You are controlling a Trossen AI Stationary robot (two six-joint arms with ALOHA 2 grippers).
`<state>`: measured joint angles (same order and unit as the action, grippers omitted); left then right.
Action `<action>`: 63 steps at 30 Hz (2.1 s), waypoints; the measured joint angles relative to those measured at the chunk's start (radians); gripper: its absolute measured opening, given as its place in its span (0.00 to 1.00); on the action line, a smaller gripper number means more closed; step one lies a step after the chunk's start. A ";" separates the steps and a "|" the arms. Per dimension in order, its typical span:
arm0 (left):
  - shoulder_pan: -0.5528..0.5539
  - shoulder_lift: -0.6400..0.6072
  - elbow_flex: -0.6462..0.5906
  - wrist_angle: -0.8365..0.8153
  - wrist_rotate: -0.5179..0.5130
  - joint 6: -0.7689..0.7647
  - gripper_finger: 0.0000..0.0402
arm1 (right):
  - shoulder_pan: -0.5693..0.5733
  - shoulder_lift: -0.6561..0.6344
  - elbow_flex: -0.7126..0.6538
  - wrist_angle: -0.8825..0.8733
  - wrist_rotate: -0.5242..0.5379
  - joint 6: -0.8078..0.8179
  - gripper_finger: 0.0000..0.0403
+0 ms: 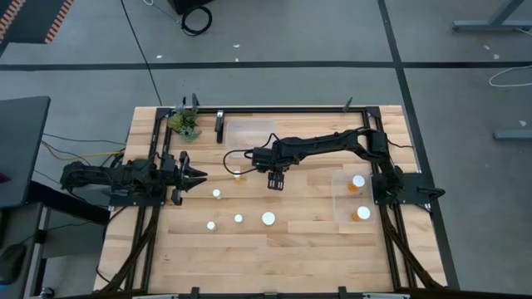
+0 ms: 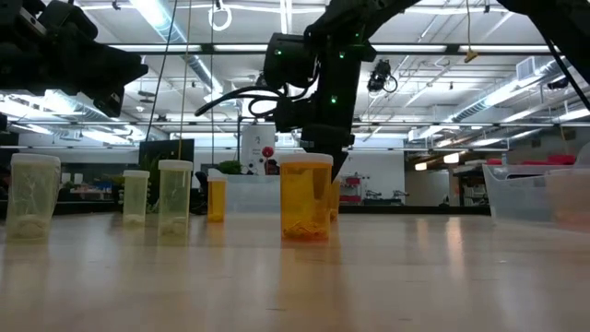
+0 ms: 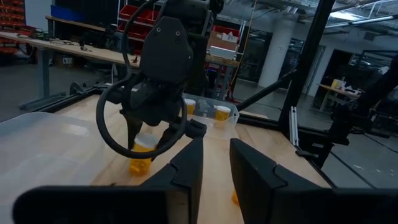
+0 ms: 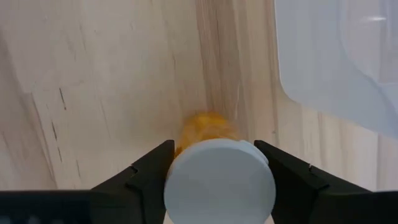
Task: Pick and place medicine bottles into bin by pill shape (circle, oval)
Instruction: Put the large orange pill bottle into the bottom transparent bin
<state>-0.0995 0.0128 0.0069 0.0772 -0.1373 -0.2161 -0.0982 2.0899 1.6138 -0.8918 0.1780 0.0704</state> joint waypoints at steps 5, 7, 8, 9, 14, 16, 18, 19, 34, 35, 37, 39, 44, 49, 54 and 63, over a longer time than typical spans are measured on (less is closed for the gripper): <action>0.000 0.000 0.000 0.000 0.000 0.000 0.21 | 0.006 -0.025 0.000 -0.054 -0.011 0.032 0.54; 0.000 0.000 0.000 0.000 0.000 0.000 0.21 | 0.013 -0.038 0.000 -0.069 -0.011 0.047 0.54; 0.000 0.000 0.000 0.000 0.000 -0.001 0.21 | 0.018 -0.044 0.000 -0.074 -0.011 0.055 0.54; 0.000 0.000 0.000 0.001 0.000 0.000 0.22 | 0.024 -0.050 0.000 -0.081 -0.011 0.059 0.54; 0.000 0.000 0.000 -0.002 0.000 0.000 0.23 | 0.054 -0.090 0.000 -0.110 -0.011 0.095 0.54; 0.000 0.000 0.000 0.001 0.000 -0.001 0.22 | 0.069 -0.100 0.000 -0.111 -0.011 0.111 0.54; 0.000 0.000 0.000 0.000 0.000 0.000 0.21 | 0.085 -0.108 0.000 -0.133 -0.011 0.125 0.54; 0.000 0.000 0.000 0.000 0.000 0.000 0.21 | 0.093 -0.113 0.000 -0.141 -0.011 0.135 0.54; 0.000 0.000 0.000 0.000 0.000 0.000 0.22 | 0.224 -0.251 -0.001 -0.311 0.057 0.343 0.54; 0.000 0.000 0.000 0.000 0.000 -0.001 0.21 | 0.231 -0.256 -0.001 -0.319 0.057 0.356 0.54; 0.000 0.000 0.000 0.000 0.000 0.000 0.21 | 0.246 -0.262 -0.001 -0.341 0.057 0.378 0.54; 0.000 0.000 0.000 0.000 0.000 -0.001 0.21 | 0.257 -0.263 -0.001 -0.353 0.058 0.397 0.54; 0.000 0.000 0.000 0.000 0.000 0.000 0.22 | 0.280 -0.270 -0.001 -0.386 0.057 0.424 0.54; 0.000 0.000 0.000 0.000 0.000 0.000 0.22 | 0.302 -0.285 -0.001 -0.424 0.084 0.434 0.54; 0.000 0.000 0.000 -0.002 0.000 0.000 0.21 | 0.319 -0.323 -0.034 -0.435 0.103 0.477 0.54; 0.000 0.000 0.000 0.001 0.000 0.000 0.23 | 0.355 -0.553 -0.311 -0.340 0.078 0.663 0.54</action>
<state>-0.0996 0.0128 0.0068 0.0778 -0.1371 -0.2160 0.2566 1.5365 1.3028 -1.2318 0.2562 0.7335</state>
